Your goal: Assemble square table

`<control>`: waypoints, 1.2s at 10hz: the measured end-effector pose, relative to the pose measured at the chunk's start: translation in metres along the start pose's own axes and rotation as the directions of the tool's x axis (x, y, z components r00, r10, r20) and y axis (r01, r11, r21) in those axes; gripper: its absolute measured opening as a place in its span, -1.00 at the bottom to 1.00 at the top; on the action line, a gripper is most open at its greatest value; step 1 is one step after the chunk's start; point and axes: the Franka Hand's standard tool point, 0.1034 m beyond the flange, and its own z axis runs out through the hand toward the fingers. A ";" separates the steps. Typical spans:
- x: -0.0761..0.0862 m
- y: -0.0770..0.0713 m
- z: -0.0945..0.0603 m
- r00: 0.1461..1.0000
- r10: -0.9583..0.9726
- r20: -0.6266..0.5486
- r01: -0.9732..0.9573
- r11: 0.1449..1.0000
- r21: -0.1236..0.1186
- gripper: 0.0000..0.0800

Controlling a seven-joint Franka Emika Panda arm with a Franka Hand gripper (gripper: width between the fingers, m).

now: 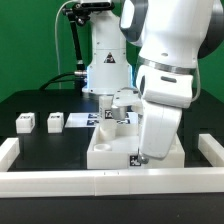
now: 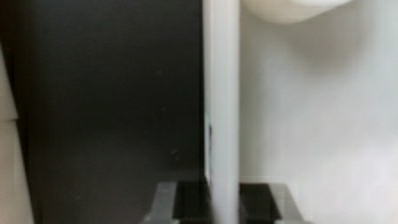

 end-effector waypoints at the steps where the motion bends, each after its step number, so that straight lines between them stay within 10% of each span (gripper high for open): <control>1: 0.009 0.003 -0.002 1.000 0.002 0.002 -0.002 1.000 0.004 -0.84; 5: 0.049 0.038 -0.012 1.000 -0.003 -0.007 0.002 1.000 -0.006 -0.84; 9: 0.048 0.041 -0.012 1.000 0.005 -0.001 -0.005 1.000 0.002 -0.84; 12: 0.046 0.024 -0.010 1.000 0.001 0.019 -0.002 0.997 0.075 -0.31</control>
Offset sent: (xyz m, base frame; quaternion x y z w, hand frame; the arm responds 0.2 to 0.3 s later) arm 0.0431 0.0438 -0.0001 0.0144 0.0287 -0.0200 0.9993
